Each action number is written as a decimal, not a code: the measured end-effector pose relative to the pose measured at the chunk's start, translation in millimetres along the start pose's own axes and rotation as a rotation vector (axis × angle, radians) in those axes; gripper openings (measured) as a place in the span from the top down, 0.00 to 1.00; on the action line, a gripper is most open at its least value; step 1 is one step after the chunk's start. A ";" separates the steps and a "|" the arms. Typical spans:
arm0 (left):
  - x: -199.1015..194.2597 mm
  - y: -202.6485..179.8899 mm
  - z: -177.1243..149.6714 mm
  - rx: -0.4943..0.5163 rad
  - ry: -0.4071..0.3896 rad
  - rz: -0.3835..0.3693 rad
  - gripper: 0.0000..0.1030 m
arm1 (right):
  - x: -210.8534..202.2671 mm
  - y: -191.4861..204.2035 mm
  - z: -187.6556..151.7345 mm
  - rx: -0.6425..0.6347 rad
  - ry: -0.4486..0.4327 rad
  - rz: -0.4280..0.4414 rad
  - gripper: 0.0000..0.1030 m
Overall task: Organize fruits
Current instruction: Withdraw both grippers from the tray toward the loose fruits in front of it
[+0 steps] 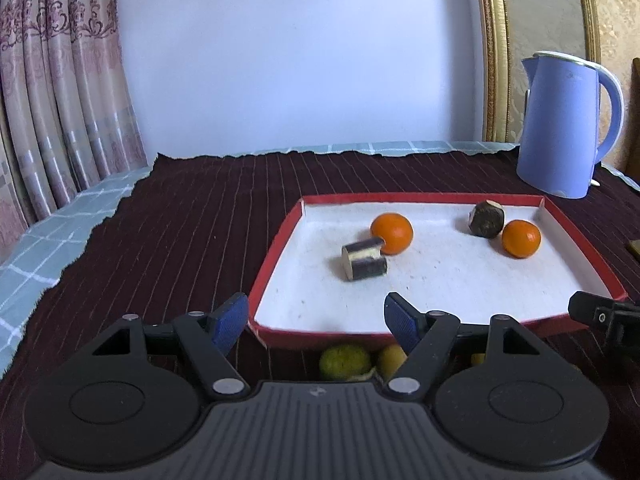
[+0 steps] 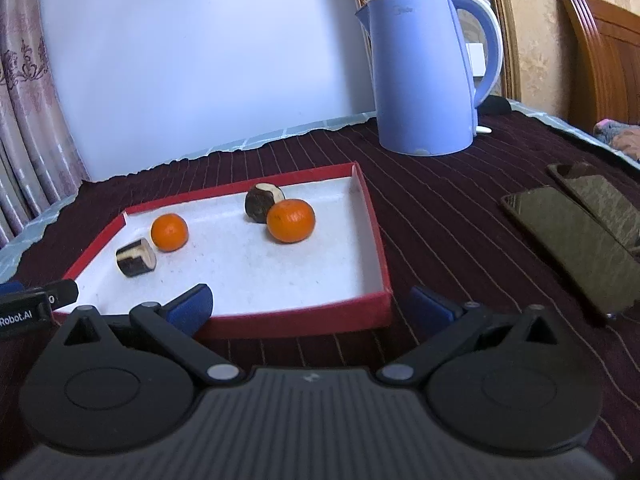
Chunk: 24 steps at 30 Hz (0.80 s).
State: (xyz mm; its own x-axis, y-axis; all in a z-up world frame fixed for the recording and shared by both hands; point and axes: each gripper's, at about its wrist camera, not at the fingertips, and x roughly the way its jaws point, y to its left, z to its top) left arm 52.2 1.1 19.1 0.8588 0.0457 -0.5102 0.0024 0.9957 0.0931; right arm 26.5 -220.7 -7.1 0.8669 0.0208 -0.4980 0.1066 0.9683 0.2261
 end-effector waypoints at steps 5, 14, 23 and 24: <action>-3.9 1.6 -6.8 -0.005 0.002 -0.004 0.28 | -7.1 0.5 -7.7 -0.050 -0.012 -0.022 0.00; -6.6 1.6 -17.6 -0.005 0.009 -0.006 0.28 | -14.7 -3.0 -19.0 -0.069 -0.006 -0.020 0.00; -13.6 -1.9 -30.6 0.011 -0.004 -0.026 0.28 | -25.3 -1.9 -25.1 -0.117 -0.023 -0.002 0.00; -14.7 -2.5 -32.0 0.015 -0.007 -0.030 0.28 | -26.5 -1.4 -25.8 -0.126 -0.024 0.001 0.00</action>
State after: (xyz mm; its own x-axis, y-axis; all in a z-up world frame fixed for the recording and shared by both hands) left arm 23.1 0.5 -1.0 0.8618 0.0156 -0.5071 0.0354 0.9952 0.0908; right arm -9.2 -216.2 -15.9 0.8785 0.0171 -0.4775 0.0454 0.9918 0.1191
